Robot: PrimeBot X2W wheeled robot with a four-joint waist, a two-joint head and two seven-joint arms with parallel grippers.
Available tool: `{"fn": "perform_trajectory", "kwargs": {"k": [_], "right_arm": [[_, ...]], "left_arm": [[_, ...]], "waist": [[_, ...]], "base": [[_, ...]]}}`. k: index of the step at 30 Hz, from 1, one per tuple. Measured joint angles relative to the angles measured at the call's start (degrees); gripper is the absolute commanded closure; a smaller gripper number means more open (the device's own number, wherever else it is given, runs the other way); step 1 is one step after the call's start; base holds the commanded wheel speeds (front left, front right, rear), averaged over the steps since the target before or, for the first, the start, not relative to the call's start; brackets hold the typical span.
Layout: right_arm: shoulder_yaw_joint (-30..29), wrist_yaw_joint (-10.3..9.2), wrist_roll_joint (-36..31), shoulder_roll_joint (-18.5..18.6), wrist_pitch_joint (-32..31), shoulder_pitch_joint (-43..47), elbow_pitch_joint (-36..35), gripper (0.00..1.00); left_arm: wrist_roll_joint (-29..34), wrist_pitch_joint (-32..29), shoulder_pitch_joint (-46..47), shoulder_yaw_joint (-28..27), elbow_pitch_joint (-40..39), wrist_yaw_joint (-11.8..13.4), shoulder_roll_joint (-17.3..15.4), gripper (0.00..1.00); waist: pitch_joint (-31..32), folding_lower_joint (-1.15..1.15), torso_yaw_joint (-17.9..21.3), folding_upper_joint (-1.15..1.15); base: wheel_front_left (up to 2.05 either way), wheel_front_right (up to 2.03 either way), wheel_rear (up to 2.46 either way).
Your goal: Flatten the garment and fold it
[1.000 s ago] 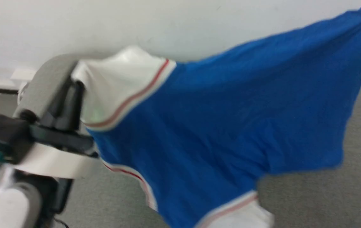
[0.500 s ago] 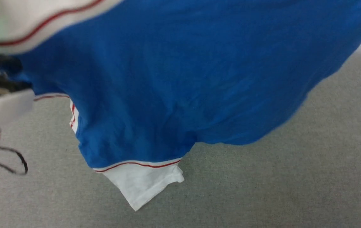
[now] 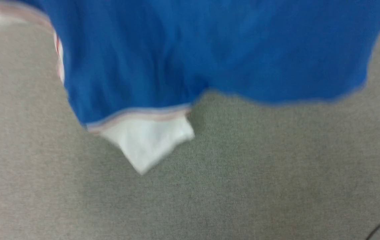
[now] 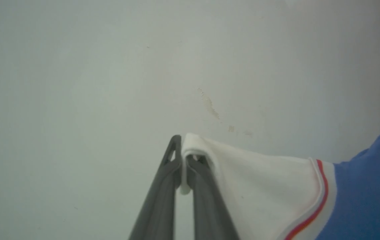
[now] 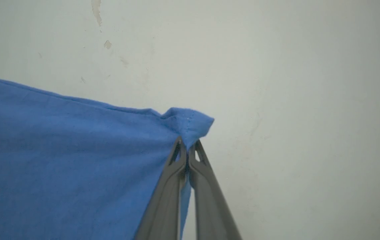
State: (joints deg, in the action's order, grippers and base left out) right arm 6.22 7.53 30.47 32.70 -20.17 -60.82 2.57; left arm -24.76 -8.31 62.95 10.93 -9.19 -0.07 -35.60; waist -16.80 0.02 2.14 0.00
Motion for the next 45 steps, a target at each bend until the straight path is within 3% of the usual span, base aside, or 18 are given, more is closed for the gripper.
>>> {"fn": "perform_trajectory", "kwargs": {"k": [5,12,20,25,35,39,45], "right_arm": [[3.0,0.0,-2.74,-0.92,6.46,-9.28,8.59,1.0],[5.46,0.0,-5.95,-3.92,15.16,-19.5,20.19,1.0],[8.16,0.0,-7.24,-6.59,21.81,-22.71,29.36,1.0],[11.05,0.0,-6.78,-7.06,24.62,-18.83,33.65,1.0],[18.5,0.01,-3.2,-7.46,29.58,-2.53,40.51,1.0],[22.06,0.0,-0.26,-6.39,30.27,6.08,40.95,1.0],[26.6,0.0,5.01,-3.02,28.85,18.47,39.13,1.0]], "left_arm": [[2.12,2.7,11.27,2.25,9.69,-1.98,1.76,1.0],[4.65,9.43,24.37,2.98,20.69,-1.89,5.73,1.0],[6.26,17.73,26.83,4.65,29.74,-1.92,8.29,1.0],[5.89,19.24,18.28,7.19,32.75,-2.52,9.82,1.0],[2.88,18.84,-10.78,12.8,31.14,-2.27,12.23,1.0],[1.64,15.51,-22.93,14.99,27.83,-1.53,11.34,1.0],[-0.99,7.81,-39.79,17.77,20.51,-0.57,6.73,1.0]], "waist": [[-5.05,0.01,0.27,0.0],[-11.57,0.0,0.12,0.0],[-16.3,0.01,-1.24,0.0],[-16.2,-0.01,-2.91,0.0],[-10.16,-0.02,-4.56,0.0],[-6.28,-0.03,-5.19,0.0],[0.26,-0.04,-6.03,0.0]], "base": [[0.0,0.0,0.0],[0.0,0.0,0.0],[0.0,0.0,0.0],[0.0,0.0,0.0],[0.0,0.0,0.0],[0.0,0.0,0.0],[0.0,0.0,0.0]]}}
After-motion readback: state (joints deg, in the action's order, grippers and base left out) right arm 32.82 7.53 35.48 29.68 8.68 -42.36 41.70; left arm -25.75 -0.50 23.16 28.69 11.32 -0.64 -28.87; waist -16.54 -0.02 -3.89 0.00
